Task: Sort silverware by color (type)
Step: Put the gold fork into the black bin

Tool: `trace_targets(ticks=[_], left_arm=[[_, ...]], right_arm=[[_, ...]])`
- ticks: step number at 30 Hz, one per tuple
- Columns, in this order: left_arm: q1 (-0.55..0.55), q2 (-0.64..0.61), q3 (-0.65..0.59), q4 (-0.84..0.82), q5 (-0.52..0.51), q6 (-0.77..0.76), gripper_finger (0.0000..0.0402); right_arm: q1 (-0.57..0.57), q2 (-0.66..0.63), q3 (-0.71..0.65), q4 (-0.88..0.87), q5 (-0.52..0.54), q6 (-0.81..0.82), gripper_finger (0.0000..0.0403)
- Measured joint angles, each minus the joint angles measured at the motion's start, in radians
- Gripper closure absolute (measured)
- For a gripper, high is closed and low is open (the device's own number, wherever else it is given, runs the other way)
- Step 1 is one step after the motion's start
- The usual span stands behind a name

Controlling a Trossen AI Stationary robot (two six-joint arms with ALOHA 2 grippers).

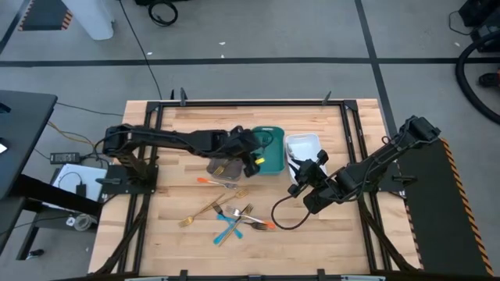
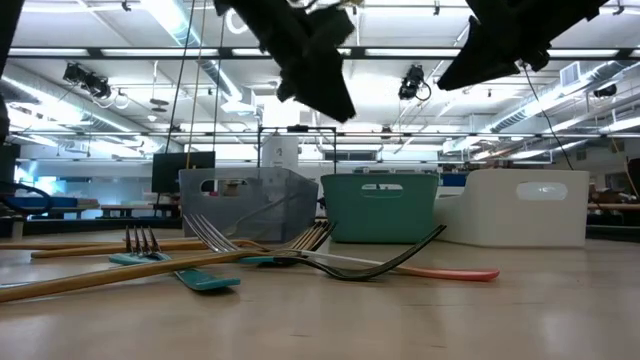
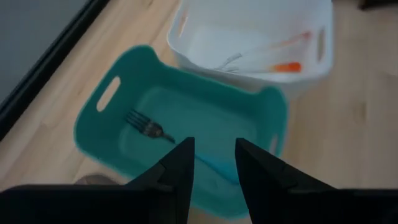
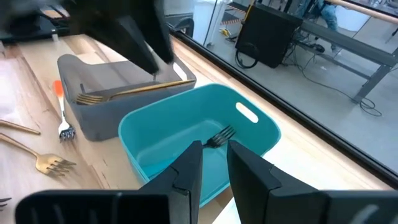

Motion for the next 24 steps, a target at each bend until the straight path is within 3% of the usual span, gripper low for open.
trace_targets(ticks=[10, 24], left_arm=[[-0.078, -0.056, 0.001, -0.209, 0.002, -0.024, 0.0276], [-0.304, -0.056, 0.001, -0.462, 0.004, -0.081, 0.0276]], right_arm=[[0.000, 0.000, 0.000, 0.019, 0.010, -0.022, 0.0320], [0.000, 0.011, 0.000, 0.052, 0.030, -0.044, 0.0320]])
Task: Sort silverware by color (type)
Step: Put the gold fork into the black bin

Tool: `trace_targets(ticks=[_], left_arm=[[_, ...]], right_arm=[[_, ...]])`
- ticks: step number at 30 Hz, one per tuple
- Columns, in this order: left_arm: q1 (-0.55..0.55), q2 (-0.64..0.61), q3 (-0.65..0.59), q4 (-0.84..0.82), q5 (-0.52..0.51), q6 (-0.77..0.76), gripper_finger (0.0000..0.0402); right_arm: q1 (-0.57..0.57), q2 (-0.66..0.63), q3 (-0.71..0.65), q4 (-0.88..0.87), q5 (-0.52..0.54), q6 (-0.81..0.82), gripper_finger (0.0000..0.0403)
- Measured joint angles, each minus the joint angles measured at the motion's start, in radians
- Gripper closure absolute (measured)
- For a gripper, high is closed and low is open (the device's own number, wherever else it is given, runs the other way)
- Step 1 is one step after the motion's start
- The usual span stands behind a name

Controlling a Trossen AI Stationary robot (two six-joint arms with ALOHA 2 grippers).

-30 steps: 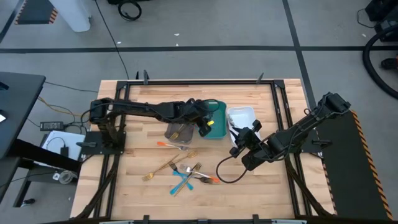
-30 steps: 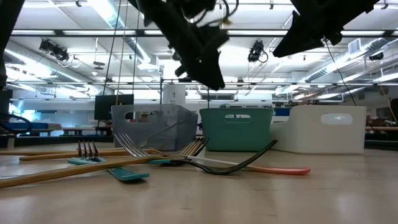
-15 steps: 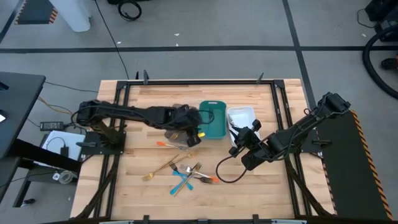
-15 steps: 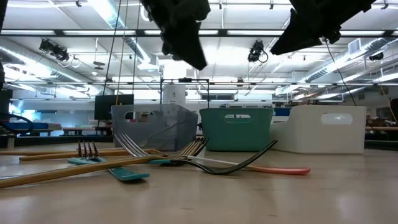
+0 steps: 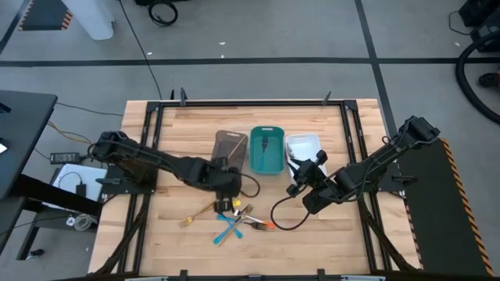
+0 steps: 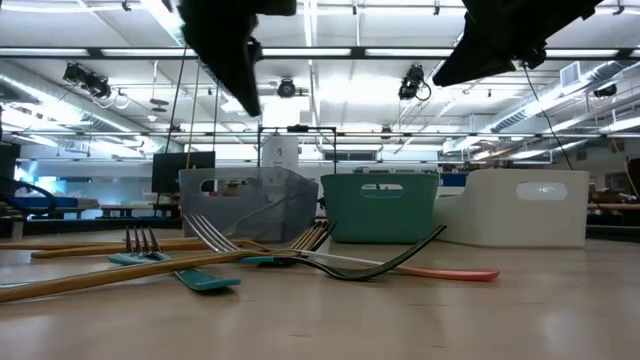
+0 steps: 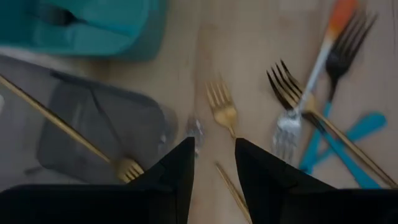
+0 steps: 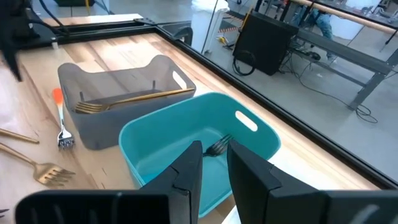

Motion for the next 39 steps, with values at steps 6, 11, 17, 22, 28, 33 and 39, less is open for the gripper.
trace_targets(ticks=[6, 11, 17, 22, 28, 33, 39], left_arm=[[-0.052, 0.000, 0.000, -0.131, 0.054, -0.174, 0.0276], [-0.110, 0.000, 0.000, -0.228, 0.084, -0.290, 0.0276], [-0.164, 0.000, -0.001, -0.262, 0.085, -0.359, 0.0276], [-0.182, 0.000, -0.038, -0.221, 0.084, -0.365, 0.0276], [-0.204, 0.001, -0.138, -0.206, 0.064, -0.392, 0.0276], [-0.207, -0.006, -0.170, -0.202, 0.072, -0.430, 0.0276], [-0.221, -0.014, -0.233, -0.126, 0.077, -0.439, 0.0276]], right_arm=[[0.000, 0.000, 0.000, 0.020, -0.003, -0.016, 0.0320], [0.000, 0.000, 0.000, 0.021, -0.003, -0.016, 0.0320], [0.000, 0.000, 0.000, 0.021, -0.003, -0.016, 0.0320], [0.000, 0.000, 0.000, 0.026, -0.001, -0.036, 0.0320], [-0.009, 0.000, -0.001, 0.061, 0.012, -0.081, 0.0320], [-0.028, 0.000, -0.001, 0.078, 0.002, -0.108, 0.0320], [-0.032, 0.000, -0.001, 0.082, -0.004, -0.121, 0.0320]])
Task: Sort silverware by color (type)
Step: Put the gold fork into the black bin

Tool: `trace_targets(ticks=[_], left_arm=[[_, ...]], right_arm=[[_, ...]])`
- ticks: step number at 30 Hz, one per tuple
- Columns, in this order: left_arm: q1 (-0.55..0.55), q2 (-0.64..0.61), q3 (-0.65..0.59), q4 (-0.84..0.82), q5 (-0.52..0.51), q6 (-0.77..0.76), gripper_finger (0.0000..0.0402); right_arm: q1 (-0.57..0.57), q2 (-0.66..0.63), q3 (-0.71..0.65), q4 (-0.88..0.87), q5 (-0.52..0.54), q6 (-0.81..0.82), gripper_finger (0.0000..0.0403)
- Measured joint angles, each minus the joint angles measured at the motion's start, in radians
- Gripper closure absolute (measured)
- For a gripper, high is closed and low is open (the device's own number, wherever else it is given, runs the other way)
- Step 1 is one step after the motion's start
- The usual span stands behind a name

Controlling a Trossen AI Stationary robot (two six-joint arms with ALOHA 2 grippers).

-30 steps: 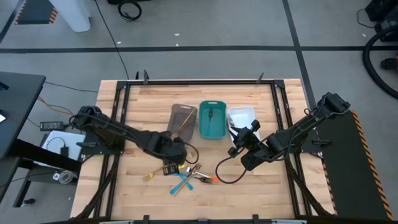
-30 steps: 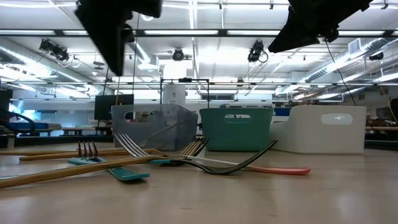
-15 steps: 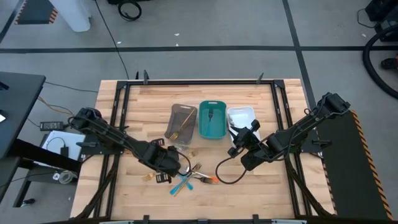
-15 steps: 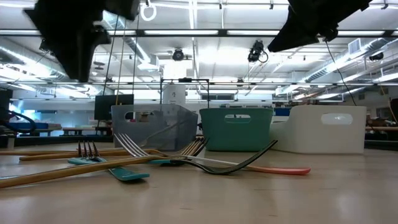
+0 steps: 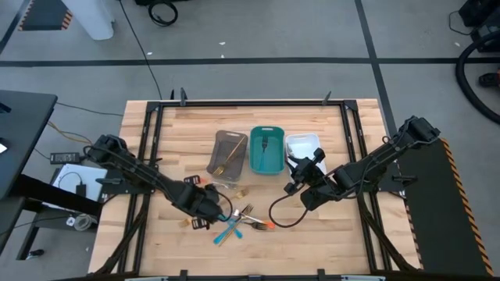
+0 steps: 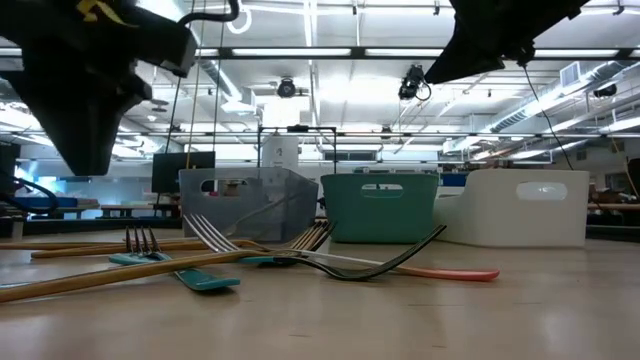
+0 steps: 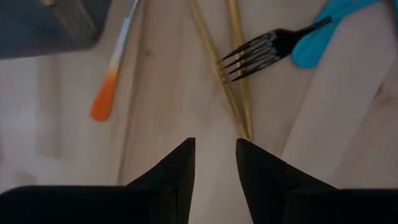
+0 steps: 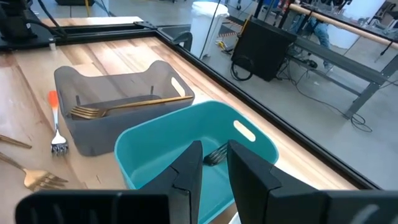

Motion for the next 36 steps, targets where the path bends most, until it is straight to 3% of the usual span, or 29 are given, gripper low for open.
trace_targets(ticks=[5, 11, 19, 29, 36], left_arm=[[-0.031, -0.005, -0.066, 0.125, -0.001, -0.007, 0.0276], [-0.026, -0.011, -0.102, 0.142, 0.004, -0.100, 0.0276], [-0.018, -0.018, -0.220, 0.250, 0.088, -0.214, 0.0277], [0.009, -0.152, -0.333, 0.368, 0.131, -0.284, 0.0277], [0.020, -0.222, -0.462, 0.598, 0.203, -0.380, 0.0277]], right_arm=[[0.000, 0.000, 0.000, 0.009, 0.004, -0.024, 0.0320], [-0.008, 0.000, 0.000, 0.009, 0.008, -0.026, 0.0320], [-0.009, 0.000, 0.000, 0.009, 0.007, -0.026, 0.0320], [-0.009, 0.000, 0.000, 0.018, 0.007, -0.032, 0.0320], [-0.010, 0.000, 0.000, 0.038, 0.000, -0.052, 0.0320]])
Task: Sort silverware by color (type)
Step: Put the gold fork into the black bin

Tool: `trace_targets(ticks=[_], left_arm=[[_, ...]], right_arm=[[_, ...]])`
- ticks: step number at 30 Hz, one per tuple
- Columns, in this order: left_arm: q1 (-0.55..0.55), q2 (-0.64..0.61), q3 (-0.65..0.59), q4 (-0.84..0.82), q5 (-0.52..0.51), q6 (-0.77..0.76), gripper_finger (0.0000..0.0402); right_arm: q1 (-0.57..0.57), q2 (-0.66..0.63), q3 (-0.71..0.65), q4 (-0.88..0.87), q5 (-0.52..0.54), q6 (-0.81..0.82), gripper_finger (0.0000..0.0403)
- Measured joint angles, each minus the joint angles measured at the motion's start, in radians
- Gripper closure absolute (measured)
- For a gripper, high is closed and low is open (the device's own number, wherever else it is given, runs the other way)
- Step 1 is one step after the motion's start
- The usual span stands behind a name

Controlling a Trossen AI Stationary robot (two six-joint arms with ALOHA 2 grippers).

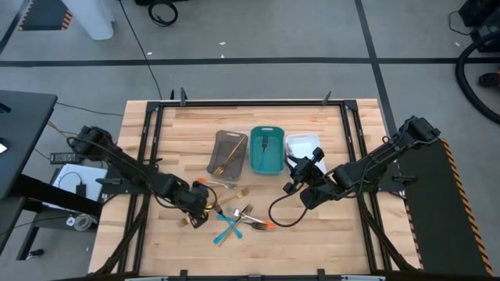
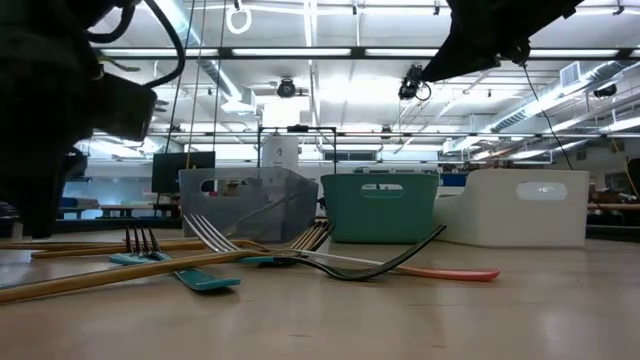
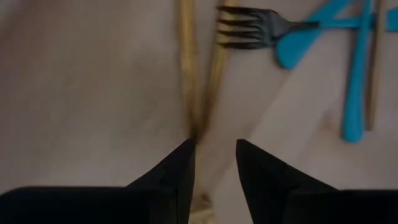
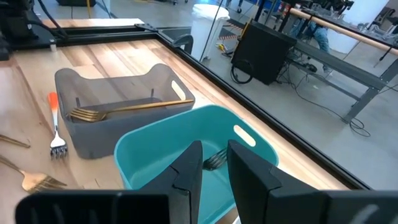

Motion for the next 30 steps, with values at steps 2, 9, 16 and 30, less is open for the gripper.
trace_targets(ticks=[2, 9, 16, 30], left_arm=[[0.000, 0.000, -0.010, -0.004, 0.004, -0.018, 0.0277], [0.000, 0.005, -0.011, -0.029, 0.001, -0.022, 0.0277], [-0.011, 0.032, -0.007, -0.050, 0.003, -0.023, 0.0277], [-0.019, 0.151, 0.097, -0.192, -0.001, 0.012, 0.0315]], right_arm=[[0.000, 0.000, 0.000, 0.001, 0.000, 0.000, 0.0320], [-0.005, 0.000, 0.000, 0.003, 0.000, 0.000, 0.0320], [-0.006, 0.000, 0.000, 0.005, -0.001, 0.000, 0.0320], [-0.010, 0.000, 0.000, 0.008, -0.019, 0.000, 0.0320]])
